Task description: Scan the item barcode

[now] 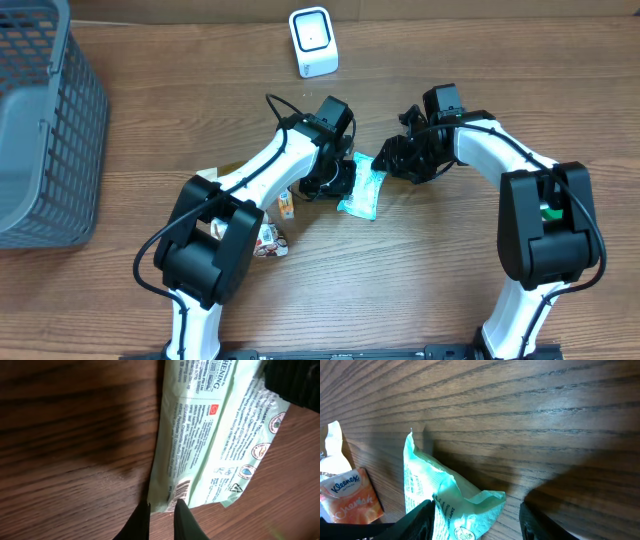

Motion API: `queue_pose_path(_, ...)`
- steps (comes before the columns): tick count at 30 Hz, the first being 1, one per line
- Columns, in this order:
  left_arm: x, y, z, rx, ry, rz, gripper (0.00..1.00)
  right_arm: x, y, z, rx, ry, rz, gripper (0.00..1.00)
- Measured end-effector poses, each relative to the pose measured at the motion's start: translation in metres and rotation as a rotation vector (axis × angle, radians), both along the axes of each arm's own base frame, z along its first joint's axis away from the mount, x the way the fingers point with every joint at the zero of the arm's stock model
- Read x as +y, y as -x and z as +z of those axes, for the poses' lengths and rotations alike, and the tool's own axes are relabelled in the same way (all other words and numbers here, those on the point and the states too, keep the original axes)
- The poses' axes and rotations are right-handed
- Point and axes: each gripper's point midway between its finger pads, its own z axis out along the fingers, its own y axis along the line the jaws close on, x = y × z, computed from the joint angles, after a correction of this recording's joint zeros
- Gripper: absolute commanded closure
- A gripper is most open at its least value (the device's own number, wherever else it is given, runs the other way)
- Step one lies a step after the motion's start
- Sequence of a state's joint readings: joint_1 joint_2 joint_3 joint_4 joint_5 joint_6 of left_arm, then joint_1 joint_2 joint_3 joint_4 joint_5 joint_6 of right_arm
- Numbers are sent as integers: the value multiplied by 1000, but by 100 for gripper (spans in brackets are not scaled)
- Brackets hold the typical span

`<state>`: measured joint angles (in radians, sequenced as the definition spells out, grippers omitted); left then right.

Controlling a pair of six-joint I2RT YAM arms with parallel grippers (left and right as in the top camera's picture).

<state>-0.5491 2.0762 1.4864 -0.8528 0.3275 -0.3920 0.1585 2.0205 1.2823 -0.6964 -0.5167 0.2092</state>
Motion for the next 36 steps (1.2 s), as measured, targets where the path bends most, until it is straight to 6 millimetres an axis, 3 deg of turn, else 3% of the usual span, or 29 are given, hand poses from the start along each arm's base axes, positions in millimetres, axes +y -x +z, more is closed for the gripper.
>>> queue_pose_path(10, 4, 1, -13, -5, -53, -10, 91, 0, 0, 0, 1, 0, 1, 45)
queue_pose_path(22, 3, 1, -14, -23, -77, -19, 92, 2, 4, -1, 15, 1, 7, 44)
queue_pose_path(36, 7, 0, -15, -28, -97, -17, 92, 48, 19, -1, -17, -14, 126, 55)
